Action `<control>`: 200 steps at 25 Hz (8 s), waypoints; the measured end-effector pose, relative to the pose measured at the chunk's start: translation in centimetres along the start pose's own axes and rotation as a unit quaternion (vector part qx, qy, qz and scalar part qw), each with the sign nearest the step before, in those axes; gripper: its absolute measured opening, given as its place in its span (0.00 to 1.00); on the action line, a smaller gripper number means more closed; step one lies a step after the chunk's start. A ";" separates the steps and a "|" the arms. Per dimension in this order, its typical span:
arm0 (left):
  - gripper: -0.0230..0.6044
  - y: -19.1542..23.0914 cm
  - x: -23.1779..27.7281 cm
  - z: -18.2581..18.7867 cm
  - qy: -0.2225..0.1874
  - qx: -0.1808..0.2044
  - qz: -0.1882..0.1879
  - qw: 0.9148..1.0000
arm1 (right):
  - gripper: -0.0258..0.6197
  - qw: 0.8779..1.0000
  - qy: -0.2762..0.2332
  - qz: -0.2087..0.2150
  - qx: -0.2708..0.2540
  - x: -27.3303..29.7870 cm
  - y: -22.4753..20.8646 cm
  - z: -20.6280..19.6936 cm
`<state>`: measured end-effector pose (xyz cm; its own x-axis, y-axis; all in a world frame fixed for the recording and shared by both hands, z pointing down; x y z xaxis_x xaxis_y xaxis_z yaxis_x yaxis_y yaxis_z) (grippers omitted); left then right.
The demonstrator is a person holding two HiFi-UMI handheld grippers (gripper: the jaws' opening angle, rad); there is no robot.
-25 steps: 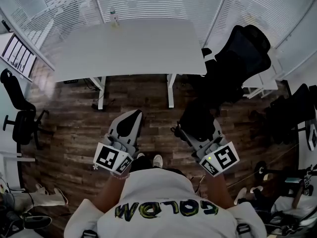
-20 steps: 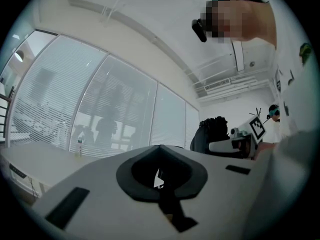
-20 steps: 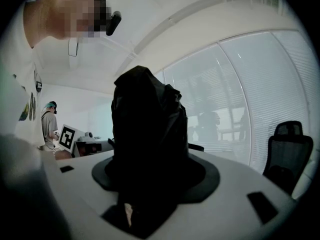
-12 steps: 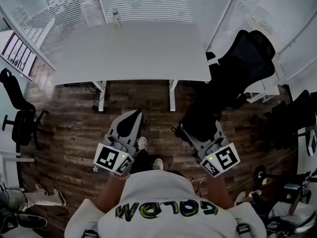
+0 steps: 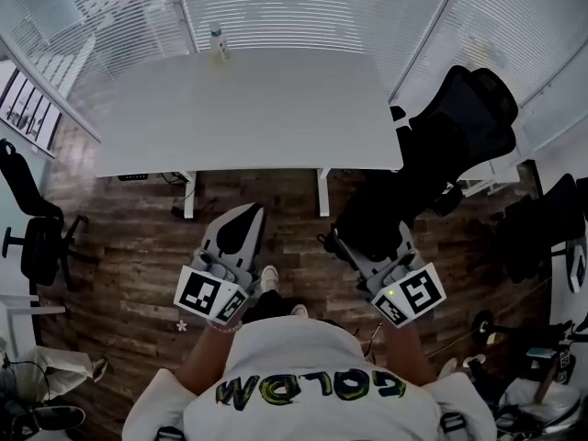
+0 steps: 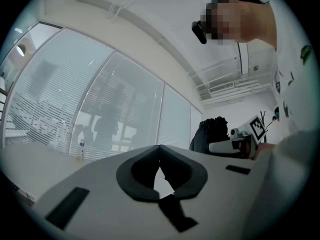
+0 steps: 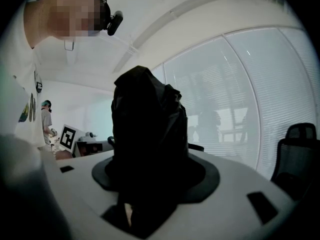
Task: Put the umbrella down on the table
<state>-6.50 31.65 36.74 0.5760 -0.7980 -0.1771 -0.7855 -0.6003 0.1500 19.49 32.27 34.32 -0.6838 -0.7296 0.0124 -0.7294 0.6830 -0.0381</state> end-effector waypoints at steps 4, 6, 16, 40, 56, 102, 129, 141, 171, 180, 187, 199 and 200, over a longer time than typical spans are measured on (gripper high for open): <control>0.05 3.9 1.0 0.7 -0.002 0.001 0.001 1.000 | 0.44 1.000 -0.001 -0.001 -0.003 4.0 -0.2 0.4; 0.05 5.7 1.2 1.2 -0.003 0.003 0.000 1.000 | 0.44 1.000 -0.003 -0.001 -0.003 5.9 -0.2 0.7; 0.05 13.6 2.5 1.6 0.002 0.000 -0.008 1.000 | 0.44 1.000 -0.002 -0.010 -0.001 13.5 0.0 0.5; 0.05 20.2 12.3 0.8 0.003 0.002 -0.021 1.000 | 0.44 1.000 -0.007 -0.022 0.004 21.1 -8.2 0.4; 0.05 24.1 28.3 -0.3 0.009 0.009 -0.013 1.000 | 0.43 1.000 -0.007 -0.012 0.013 28.1 -23.4 1.6; 0.05 34.6 37.0 -2.2 0.029 -0.018 -0.023 0.999 | 0.43 0.986 0.130 -0.019 -0.103 40.5 -31.1 0.0; 0.05 36.2 35.2 -2.8 0.035 -0.025 -0.021 0.999 | 0.43 0.835 0.435 0.089 -0.324 48.9 -28.2 -12.0; 0.05 36.6 34.4 -2.8 0.034 -0.026 -0.019 0.999 | 0.43 0.777 0.504 0.121 -0.356 50.7 -27.7 -17.1; 0.05 37.3 33.0 -3.3 0.038 -0.036 -0.001 0.999 | 0.43 0.707 0.578 0.174 -0.369 52.5 -27.5 -24.4; 0.05 37.1 33.1 -3.2 0.042 -0.034 0.002 0.999 | 0.43 0.717 0.568 0.179 -0.361 52.4 -27.6 -25.5; 0.05 37.0 33.1 -3.5 0.044 -0.035 0.004 0.998 | 0.45 0.725 0.561 0.184 -0.354 52.4 -27.8 -25.7; 0.05 36.4 33.7 -3.7 0.047 -0.034 -0.006 0.998 | 0.51 0.763 0.523 0.168 -0.340 50.7 -28.5 -22.5; 0.05 36.3 33.8 -3.8 0.048 -0.034 -0.007 0.998 | 0.50 0.768 0.518 0.162 -0.339 50.5 -28.7 -22.0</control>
<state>-14.71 -17.37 39.85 0.6088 -0.7887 -0.0857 -0.7616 -0.6113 0.2151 5.44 -23.39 58.05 -0.2237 -0.3372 0.9145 -0.1188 0.9407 0.3178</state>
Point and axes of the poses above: the fingertips, and each gripper's own axes: x forward along the fingers, y to its left, z out of its top, the point moved 9 cm from there along -x, backward along the fingers, and after that the axes turned 3 degrees about -y, right-handed, at the moved point
